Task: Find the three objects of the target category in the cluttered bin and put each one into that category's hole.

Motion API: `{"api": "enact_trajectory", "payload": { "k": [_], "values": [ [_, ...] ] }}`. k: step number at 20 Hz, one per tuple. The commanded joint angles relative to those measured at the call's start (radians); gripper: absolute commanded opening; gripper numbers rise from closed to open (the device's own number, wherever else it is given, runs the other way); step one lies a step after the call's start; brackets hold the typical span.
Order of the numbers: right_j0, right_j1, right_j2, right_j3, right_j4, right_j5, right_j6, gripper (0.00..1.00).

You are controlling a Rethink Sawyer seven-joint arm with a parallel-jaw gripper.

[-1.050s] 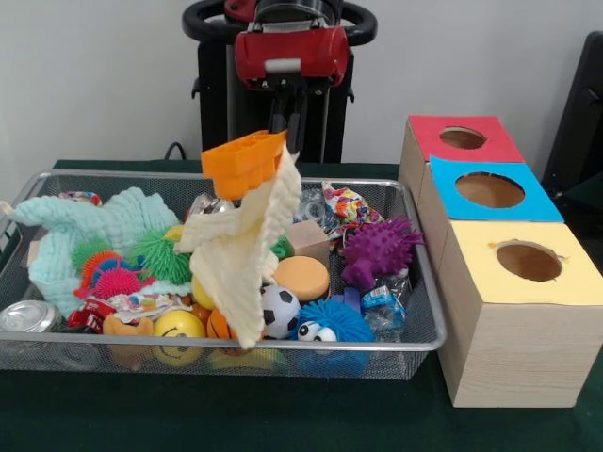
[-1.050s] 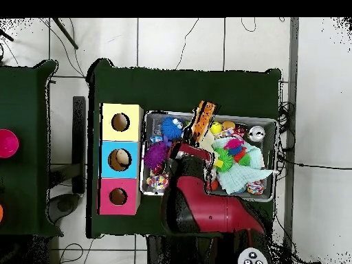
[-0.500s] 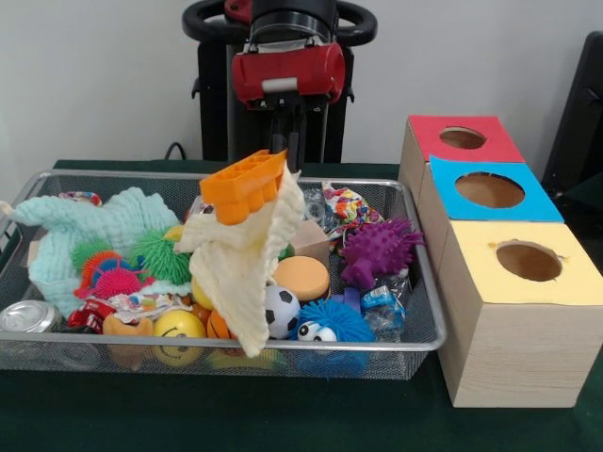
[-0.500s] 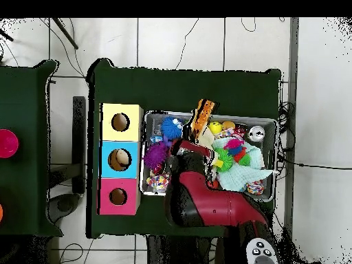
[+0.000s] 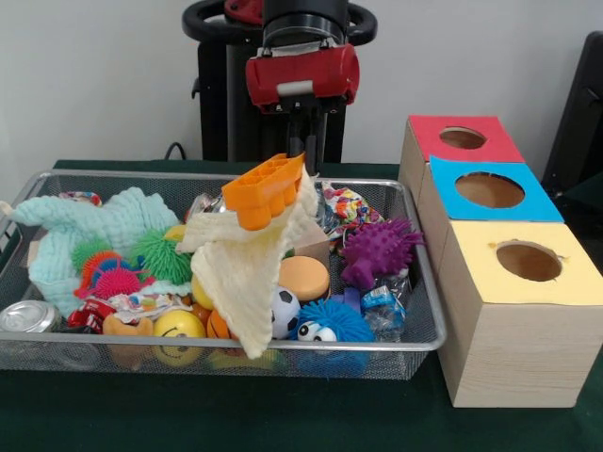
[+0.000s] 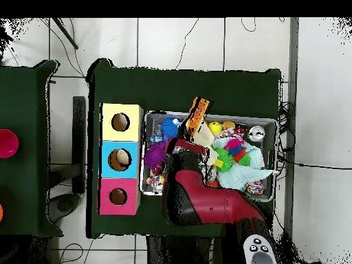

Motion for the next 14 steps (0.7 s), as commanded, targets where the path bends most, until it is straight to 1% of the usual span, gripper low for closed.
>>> {"api": "enact_trajectory", "payload": {
  "k": [1,3,6,8,9,11,12,14],
  "values": [
    [-0.004,-0.018,0.083,0.076,0.038,0.105,0.177,0.0],
    [0.004,-0.036,0.088,0.099,0.058,0.135,0.181,0.0],
    [0.006,-0.055,0.102,0.112,0.079,0.197,0.17,0.0],
    [0.022,-0.067,0.078,0.108,0.096,0.24,0.145,0.0],
    [0.045,-0.085,0.045,0.101,0.116,0.295,0.119,0.0],
    [0.051,-0.135,0.021,0.102,0.129,0.405,0.079,0.0],
    [0.048,-0.162,0.014,0.111,0.131,0.445,0.069,0.0],
    [0.019,-0.218,0.033,0.137,0.132,0.524,0.05,0.0]
  ]
}}
